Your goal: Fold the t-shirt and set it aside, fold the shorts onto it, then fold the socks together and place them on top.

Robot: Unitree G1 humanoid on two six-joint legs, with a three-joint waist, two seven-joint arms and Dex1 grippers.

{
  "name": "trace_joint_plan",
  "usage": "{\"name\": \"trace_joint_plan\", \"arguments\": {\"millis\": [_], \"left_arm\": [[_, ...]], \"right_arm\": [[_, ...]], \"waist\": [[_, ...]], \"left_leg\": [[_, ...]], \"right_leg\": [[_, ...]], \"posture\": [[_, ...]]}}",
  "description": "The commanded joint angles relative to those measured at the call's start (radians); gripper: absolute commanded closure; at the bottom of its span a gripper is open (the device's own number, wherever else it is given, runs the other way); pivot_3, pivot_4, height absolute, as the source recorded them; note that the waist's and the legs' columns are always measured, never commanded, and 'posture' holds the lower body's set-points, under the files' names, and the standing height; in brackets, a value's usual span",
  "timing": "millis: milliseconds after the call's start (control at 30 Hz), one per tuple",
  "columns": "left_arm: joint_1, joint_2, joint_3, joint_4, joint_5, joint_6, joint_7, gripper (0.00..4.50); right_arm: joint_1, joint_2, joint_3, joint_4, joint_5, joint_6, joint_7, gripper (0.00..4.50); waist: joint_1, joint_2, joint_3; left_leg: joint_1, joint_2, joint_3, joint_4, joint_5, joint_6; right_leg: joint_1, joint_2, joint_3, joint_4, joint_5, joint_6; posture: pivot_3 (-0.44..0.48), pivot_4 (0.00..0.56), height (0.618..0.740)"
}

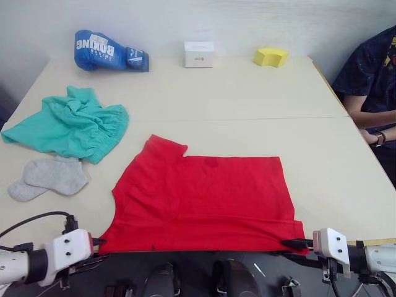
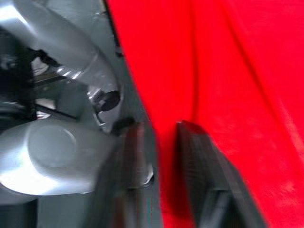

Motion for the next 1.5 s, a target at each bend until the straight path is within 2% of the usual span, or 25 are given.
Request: {"name": "trace_joint_plan", "arguments": {"millis": [33, 133, 167, 200, 233, 300, 367, 467, 567, 667, 800, 833, 933, 1067, 1167, 1267, 1400, 1500], "left_arm": [[0.031, 0.035, 0.121, 0.013, -0.084, 0.050, -0.111, 1.62], [0.037, 0.071, 0.208, 0.016, -0.204, 0.178, -0.219, 0.67], [0.028, 0.087, 0.241, 0.009, -0.262, 0.261, -0.237, 0.41], [0.014, 0.109, 0.278, 0.005, -0.337, 0.356, -0.257, 0.01], [-0.014, 0.131, 0.309, 0.006, -0.425, 0.458, -0.260, 0.00], [-0.084, 0.159, 0.331, 0.026, -0.530, 0.568, -0.244, 0.00], [-0.183, 0.178, 0.307, 0.071, -0.561, 0.598, -0.205, 0.00], [-0.363, 0.205, 0.161, 0.171, -0.469, 0.531, -0.121, 0.00], [-0.476, 0.213, 0.058, 0.245, -0.399, 0.479, -0.083, 0.00], [-0.649, 0.213, -0.099, 0.339, -0.343, 0.486, -0.010, 0.00], [-0.891, 0.156, -0.301, 0.445, -0.263, 0.504, 0.066, 0.00], [-0.955, 0.131, -0.344, 0.472, -0.254, 0.523, 0.078, 0.00], [-1.157, 0.049, -0.491, 0.587, -0.203, 0.578, 0.088, 0.00], [-1.340, -0.050, -0.604, 0.747, -0.134, 0.599, 0.108, 0.00], [-1.425, -0.105, -0.651, 0.859, -0.074, 0.559, 0.130, 0.00], [-1.485, -0.152, -0.642, 0.959, -0.044, 0.513, 0.168, 0.00], [-1.539, -0.194, -0.616, 1.062, -0.021, 0.464, 0.215, 0.00], [-1.529, -0.184, -0.613, 1.049, -0.024, 0.479, 0.192, 0.00]], "right_arm": [[-0.007, -0.001, -0.068, 0.001, 0.014, -0.025, 0.014, 2.11], [-0.029, -0.016, -0.129, -0.004, 0.082, 0.054, 0.027, 1.05], [-0.037, -0.022, -0.151, -0.018, 0.110, 0.098, 0.025, 0.76], [-0.056, -0.024, -0.173, -0.028, 0.135, 0.132, 0.017, 0.24], [-0.086, -0.026, -0.195, -0.041, 0.168, 0.182, -0.003, 0.04], [-0.138, -0.024, -0.217, -0.051, 0.190, 0.229, -0.027, 0.04], [-0.193, -0.019, -0.220, -0.045, 0.187, 0.255, -0.038, 0.04], [-0.289, -0.006, -0.200, -0.023, 0.184, 0.287, -0.050, 0.04], [-0.363, 0.004, -0.183, 0.007, 0.158, 0.294, -0.064, 0.04], [-0.532, 0.032, -0.129, 0.130, 0.090, 0.295, -0.132, 0.04], [-0.728, 0.078, -0.078, 0.322, 0.079, 0.321, -0.118, 0.04], [-0.772, 0.076, -0.051, 0.373, 0.058, 0.316, -0.088, 0.04], [-0.942, 0.052, 0.062, 0.542, 0.033, 0.469, 0.039, 0.04], [-1.189, 0.102, 0.131, 0.883, -0.070, 0.426, 0.056, 0.04], [-1.310, 0.145, 0.183, 1.102, -0.163, 0.324, 0.059, 0.04], [-1.389, 0.183, 0.207, 1.254, -0.231, 0.257, 0.039, 0.04], [-1.465, 0.226, 0.203, 1.391, -0.280, 0.224, -0.006, 0.04], [-1.489, 0.245, 0.215, 1.442, -0.323, 0.207, -0.018, 0.04]], "waist": [[-0.001, 0.001, 0.001], [-0.002, 0.000, 0.002], [-0.002, 0.000, 0.002], [-0.002, 0.001, 0.002], [-0.002, 0.000, 0.002], [-0.002, 0.001, 0.003], [-0.002, 0.004, 0.004], [0.000, 0.008, 0.007], [-0.003, 0.010, 0.009], [-0.003, 0.007, 0.011], [-0.002, 0.007, 0.012], [-0.001, 0.007, 0.012], [0.000, 0.006, 0.013], [-0.004, 0.005, 0.013], [-0.012, 0.002, 0.015], [-0.016, 0.001, 0.016], [-0.022, 0.001, 0.016], [-0.029, 0.001, 0.016]], "left_leg": [[0.000, 0.000, 0.000, 0.000, 0.000, 0.000], [-0.002, 0.000, 0.000, 0.001, -0.001, 0.001], [-0.003, 0.000, 0.000, 0.001, -0.001, 0.002], [-0.003, 0.000, 0.000, 0.001, -0.001, 0.002], [-0.005, 0.000, 0.000, 0.001, -0.001, 0.001], [-0.009, 0.000, -0.002, 0.003, -0.001, 0.001], [-0.013, 0.000, -0.002, 0.007, 0.000, 0.001], [-0.012, 0.000, -0.003, 0.008, 0.000, 0.002], [-0.014, -0.005, -0.018, 0.008, 0.006, 0.007], [-0.015, -0.005, -0.018, 0.009, 0.008, 0.005], [-0.014, -0.005, -0.016, 0.009, 0.010, -0.002], [-0.014, -0.005, -0.015, 0.010, 0.010, -0.002], [-0.015, -0.006, -0.013, 0.011, 0.015, 0.002], [-0.026, -0.007, -0.008, 0.019, 0.020, 0.004], [-0.028, -0.006, -0.004, 0.026, 0.020, 0.004], [-0.027, -0.005, -0.004, 0.028, 0.020, 0.004], [-0.027, -0.005, -0.003, 0.030, 0.021, 0.004], [-0.027, -0.005, -0.003, 0.031, 0.021, 0.004]], "right_leg": [[0.000, 0.000, 0.000, -0.001, 0.000, 0.000], [0.000, 0.000, 0.000, -0.003, 0.000, 0.000], [-0.001, 0.000, 0.000, -0.003, 0.000, 0.000], [-0.002, 0.000, 0.000, -0.003, 0.000, 0.000], [-0.003, 0.000, 0.000, -0.003, 0.000, 0.000], [-0.007, 0.000, -0.001, -0.001, 0.001, 0.002], [-0.009, 0.000, -0.001, 0.001, 0.002, 0.002], [-0.007, 0.000, -0.002, 0.004, 0.002, 0.003], [0.002, -0.003, -0.017, 0.000, 0.002, 0.004], [0.001, -0.003, -0.017, 0.001, 0.003, 0.005], [-0.001, -0.003, -0.014, 0.003, 0.005, 0.006], [-0.001, -0.003, -0.014, 0.005, 0.005, 0.006], [-0.003, -0.002, -0.013, 0.008, 0.005, 0.006], [-0.017, -0.002, -0.008, 0.020, 0.006, 0.007], [-0.020, -0.001, -0.005, 0.025, 0.006, 0.007], [-0.020, -0.001, -0.003, 0.028, 0.006, 0.007], [-0.022, -0.002, -0.001, 0.032, 0.006, 0.007], [-0.022, -0.003, 0.000, 0.032, 0.006, 0.008]], "posture": [[0.000, 0.150, 0.740], [0.000, 0.150, 0.740], [0.000, 0.150, 0.740], [0.000, 0.150, 0.740], [0.000, 0.150, 0.740], [0.000, 0.150, 0.740], [0.000, 0.150, 0.740], [0.000, 0.150, 0.740], [0.000, 0.150, 0.740], [0.000, 0.150, 0.740], [0.000, 0.150, 0.740], [0.000, 0.150, 0.740], [0.000, 0.150, 0.740], [0.000, 0.150, 0.740], [0.000, 0.150, 0.740], [0.000, 0.150, 0.740], [0.000, 0.150, 0.740], [0.000, 0.150, 0.740]]}}
